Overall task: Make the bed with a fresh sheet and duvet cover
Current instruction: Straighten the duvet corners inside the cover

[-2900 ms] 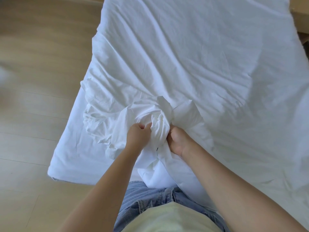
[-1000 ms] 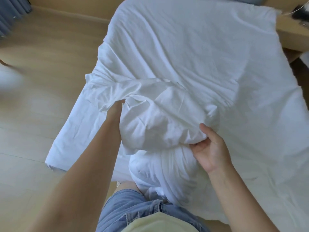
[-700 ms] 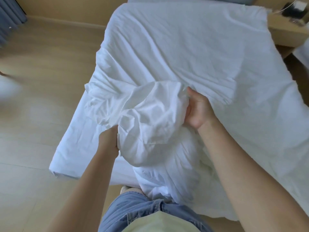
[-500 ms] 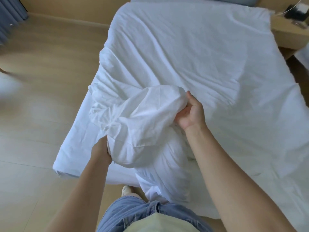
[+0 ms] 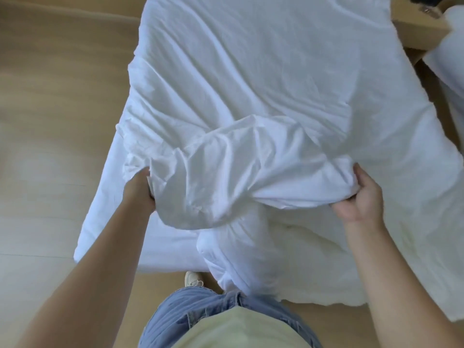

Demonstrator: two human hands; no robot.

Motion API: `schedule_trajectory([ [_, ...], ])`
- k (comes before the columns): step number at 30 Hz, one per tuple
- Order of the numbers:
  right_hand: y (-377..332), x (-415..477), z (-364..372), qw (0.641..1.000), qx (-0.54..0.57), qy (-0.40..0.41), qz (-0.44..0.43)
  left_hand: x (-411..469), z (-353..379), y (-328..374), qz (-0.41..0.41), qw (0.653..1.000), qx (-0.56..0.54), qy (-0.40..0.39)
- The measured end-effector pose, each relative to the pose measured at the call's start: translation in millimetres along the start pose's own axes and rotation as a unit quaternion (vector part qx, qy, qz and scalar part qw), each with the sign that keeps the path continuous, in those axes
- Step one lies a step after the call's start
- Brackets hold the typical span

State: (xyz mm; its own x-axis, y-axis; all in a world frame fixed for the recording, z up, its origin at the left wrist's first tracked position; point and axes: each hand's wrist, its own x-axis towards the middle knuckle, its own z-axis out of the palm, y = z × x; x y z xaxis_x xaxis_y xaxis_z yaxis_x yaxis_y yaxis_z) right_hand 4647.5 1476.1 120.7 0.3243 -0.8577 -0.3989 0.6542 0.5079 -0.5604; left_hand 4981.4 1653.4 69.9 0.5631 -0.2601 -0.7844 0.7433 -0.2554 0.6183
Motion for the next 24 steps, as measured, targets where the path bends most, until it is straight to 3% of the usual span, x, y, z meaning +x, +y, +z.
schedule_trajectory([
  [3,61,-25,6,0.997,0.018,0.036,0.062,-20,24,15,0.034,0.997,0.035,-0.061],
  [6,104,-51,27,0.986,-0.013,0.032,0.161,-25,26,16,0.070,0.991,0.092,-0.069],
  [12,181,-105,54,0.934,-0.133,0.018,0.331,-31,22,13,0.055,0.989,0.121,-0.064],
  [17,201,-116,39,0.906,-0.274,0.048,0.318,-31,13,9,0.014,0.994,0.079,-0.078],
  [21,236,-115,33,0.914,-0.277,0.082,0.284,-53,33,1,0.005,0.990,0.052,-0.129],
  [24,254,-132,16,0.869,-0.376,0.146,0.286,-69,43,11,0.038,0.985,0.009,-0.169],
])
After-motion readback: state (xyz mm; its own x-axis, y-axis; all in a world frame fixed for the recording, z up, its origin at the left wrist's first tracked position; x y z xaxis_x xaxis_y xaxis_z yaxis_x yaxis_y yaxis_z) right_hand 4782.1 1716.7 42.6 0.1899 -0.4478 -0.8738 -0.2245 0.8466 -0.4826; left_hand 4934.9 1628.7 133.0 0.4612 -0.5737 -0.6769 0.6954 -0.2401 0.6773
